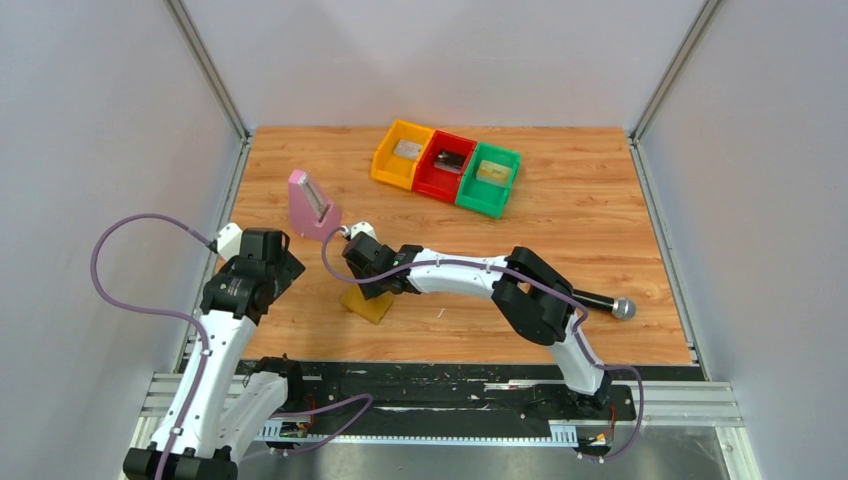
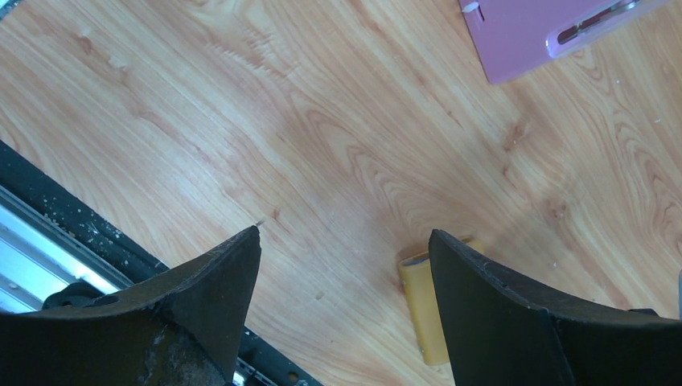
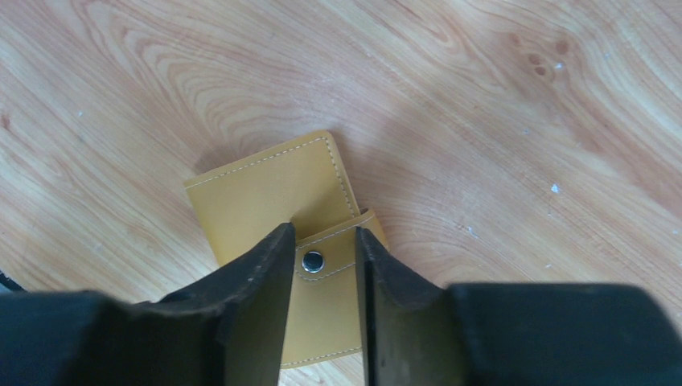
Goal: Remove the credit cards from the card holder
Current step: Open the card holder at the center of the board.
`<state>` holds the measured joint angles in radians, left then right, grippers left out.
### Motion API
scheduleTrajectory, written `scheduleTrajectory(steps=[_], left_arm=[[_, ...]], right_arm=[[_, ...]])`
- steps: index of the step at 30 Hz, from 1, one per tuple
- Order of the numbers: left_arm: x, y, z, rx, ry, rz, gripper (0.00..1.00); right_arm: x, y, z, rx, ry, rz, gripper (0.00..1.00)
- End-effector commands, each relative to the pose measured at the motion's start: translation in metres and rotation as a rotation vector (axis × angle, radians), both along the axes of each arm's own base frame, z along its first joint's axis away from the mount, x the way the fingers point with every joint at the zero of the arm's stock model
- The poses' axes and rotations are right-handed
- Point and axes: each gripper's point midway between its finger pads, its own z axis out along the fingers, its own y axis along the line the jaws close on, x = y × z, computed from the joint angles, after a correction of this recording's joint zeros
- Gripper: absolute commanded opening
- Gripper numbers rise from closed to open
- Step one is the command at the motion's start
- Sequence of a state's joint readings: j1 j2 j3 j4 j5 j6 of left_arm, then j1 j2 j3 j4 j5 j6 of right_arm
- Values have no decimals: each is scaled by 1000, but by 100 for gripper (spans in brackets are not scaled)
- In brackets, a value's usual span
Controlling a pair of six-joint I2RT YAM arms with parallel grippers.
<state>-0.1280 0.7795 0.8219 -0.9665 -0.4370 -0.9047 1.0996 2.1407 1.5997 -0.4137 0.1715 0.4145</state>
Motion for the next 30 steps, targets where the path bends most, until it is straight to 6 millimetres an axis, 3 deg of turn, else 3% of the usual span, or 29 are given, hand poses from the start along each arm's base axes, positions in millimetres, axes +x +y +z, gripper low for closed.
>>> scheduleTrajectory(steps=[1,5,8,12,14,17,22,25,30], left_arm=[[7,-6,1,-44,-42,2,85],[18,-28,-3,-104,-63,-129,84],[23,-57,-13,-199,-66,-277,81],[25,-86,-30,-305,-43,-413,79],[25,-95,-37,-343,-35,-442,80],[25,-96,-46,-357,-13,-431,79],[23,-81,-49,-301,9,-360,80],[23,-66,-48,-247,12,-291,81],[21,-65,-44,-237,-1,-297,83]], right_arm=[[-6,-24,-13,-88,3,-45,24],[-8,-33,-9,-84,4,-82,11],[-8,-40,-6,-74,16,-116,0],[-9,-53,-1,-53,60,-169,0],[-10,-53,6,-36,62,-166,5],[-14,-45,21,10,74,-132,17],[-16,-31,39,72,90,-110,24],[-18,-24,40,89,105,-105,28],[-22,-13,35,90,117,-81,34]])
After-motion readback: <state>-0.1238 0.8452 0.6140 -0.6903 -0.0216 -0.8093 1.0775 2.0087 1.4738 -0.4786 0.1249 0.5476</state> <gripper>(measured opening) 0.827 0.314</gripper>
